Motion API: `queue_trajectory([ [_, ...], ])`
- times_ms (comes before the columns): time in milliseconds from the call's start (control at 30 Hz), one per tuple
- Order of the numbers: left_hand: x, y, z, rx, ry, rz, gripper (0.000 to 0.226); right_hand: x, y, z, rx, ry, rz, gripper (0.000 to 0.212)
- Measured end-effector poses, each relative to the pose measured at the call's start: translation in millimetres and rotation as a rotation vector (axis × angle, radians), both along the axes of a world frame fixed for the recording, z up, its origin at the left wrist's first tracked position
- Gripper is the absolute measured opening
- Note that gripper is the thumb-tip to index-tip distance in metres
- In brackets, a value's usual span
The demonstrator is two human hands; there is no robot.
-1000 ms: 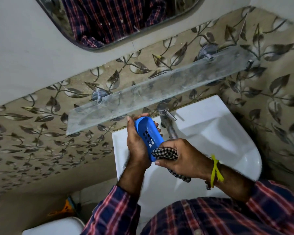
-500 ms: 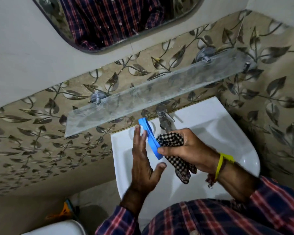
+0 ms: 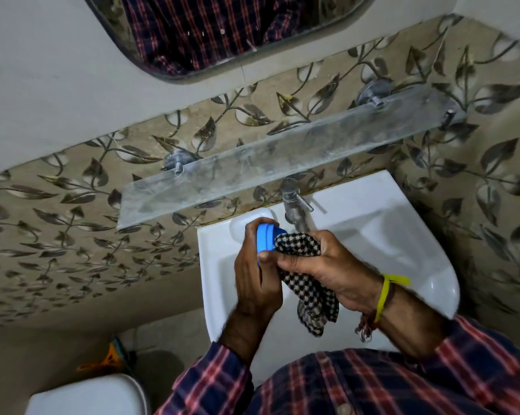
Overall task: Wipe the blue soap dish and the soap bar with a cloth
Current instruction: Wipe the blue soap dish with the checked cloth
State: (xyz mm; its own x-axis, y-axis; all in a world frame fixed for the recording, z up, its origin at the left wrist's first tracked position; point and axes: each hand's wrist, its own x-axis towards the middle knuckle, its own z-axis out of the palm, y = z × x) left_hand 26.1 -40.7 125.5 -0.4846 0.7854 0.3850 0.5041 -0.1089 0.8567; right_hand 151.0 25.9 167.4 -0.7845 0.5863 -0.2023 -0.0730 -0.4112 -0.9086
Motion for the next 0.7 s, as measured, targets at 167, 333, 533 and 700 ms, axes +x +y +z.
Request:
queue_trajectory([
  [167,5,7,13,-0.062,-0.534,0.012,0.099,1,-7,2,0.175,0.018,0.008,0.009],
  [333,13,7,27,-0.108,-1.033,-0.090,0.095,5,-6,14,0.427,-0.031,0.075,0.007],
  [533,7,4,34,-0.106,-1.201,-0.092,0.093,4,-11,17,0.737,-0.260,0.125,0.008],
  [700,-1,9,32,-0.177,-1.289,-0.016,0.095,-2,-24,11,1.049,-0.568,-0.002,0.021],
])
